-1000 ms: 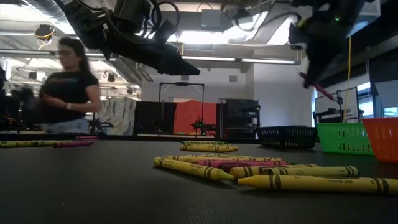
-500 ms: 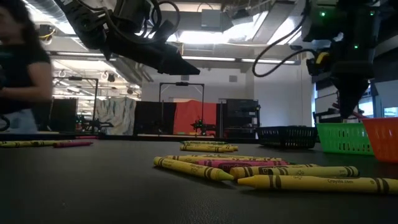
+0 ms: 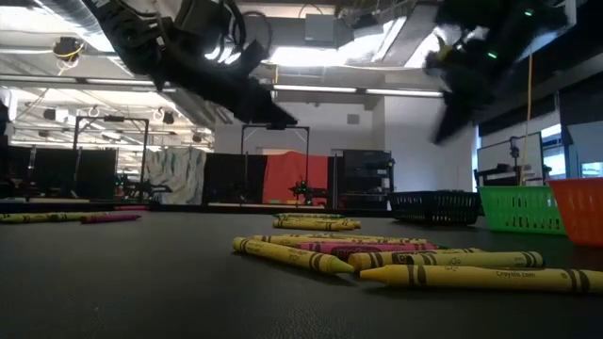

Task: Sort crayons
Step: Put the red crayon into the green basket

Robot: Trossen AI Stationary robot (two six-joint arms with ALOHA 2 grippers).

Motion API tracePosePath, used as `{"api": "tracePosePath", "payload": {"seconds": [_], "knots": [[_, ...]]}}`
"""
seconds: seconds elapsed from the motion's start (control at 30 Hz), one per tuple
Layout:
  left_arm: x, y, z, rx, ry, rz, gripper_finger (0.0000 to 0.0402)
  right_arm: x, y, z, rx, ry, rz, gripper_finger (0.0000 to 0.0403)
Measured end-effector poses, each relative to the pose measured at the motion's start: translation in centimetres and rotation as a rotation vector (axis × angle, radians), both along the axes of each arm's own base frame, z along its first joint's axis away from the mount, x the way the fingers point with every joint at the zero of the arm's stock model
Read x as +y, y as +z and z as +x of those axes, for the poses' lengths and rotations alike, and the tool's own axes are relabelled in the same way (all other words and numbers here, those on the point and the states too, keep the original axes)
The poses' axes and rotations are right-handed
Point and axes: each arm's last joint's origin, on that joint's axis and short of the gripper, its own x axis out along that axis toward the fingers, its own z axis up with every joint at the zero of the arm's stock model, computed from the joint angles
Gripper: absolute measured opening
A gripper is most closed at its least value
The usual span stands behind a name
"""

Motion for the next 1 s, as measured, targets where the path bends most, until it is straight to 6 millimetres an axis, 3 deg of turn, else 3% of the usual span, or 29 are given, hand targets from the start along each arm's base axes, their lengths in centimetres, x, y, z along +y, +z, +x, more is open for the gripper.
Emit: {"api": "tracePosePath", "payload": {"seconds": [0.23, 0.43, 0.63, 0.73, 1.0], "knots": [[2.0, -1.2, -1.8, 0.234, 0.442, -0.006, 0.0125, -0.8, 4.0, 3.0, -0.365, 0.213, -0.357, 0.0188], [6.6, 0.1, -4.3, 0.447, 0.706, -0.277, 0.0125, -2.7, 5.4, 4.2, -0.499, 0.282, -0.519, 0.0188], [10.8, 1.6, -8.2, 0.538, 0.92, -0.429, 0.0125, -4.9, 4.9, 4.4, -0.515, 0.287, -0.516, 0.0189], [12.5, 1.9, -9.7, 0.552, 0.959, -0.53, 0.0125, -5.5, 4.0, 4.2, -0.433, 0.272, -0.474, 0.0189], [16.1, 1.1, -13.3, 0.697, 1.102, -0.704, 0.0125, -5.4, 2.4, 3.7, -0.322, 0.27, -0.367, 0.0189]]}}
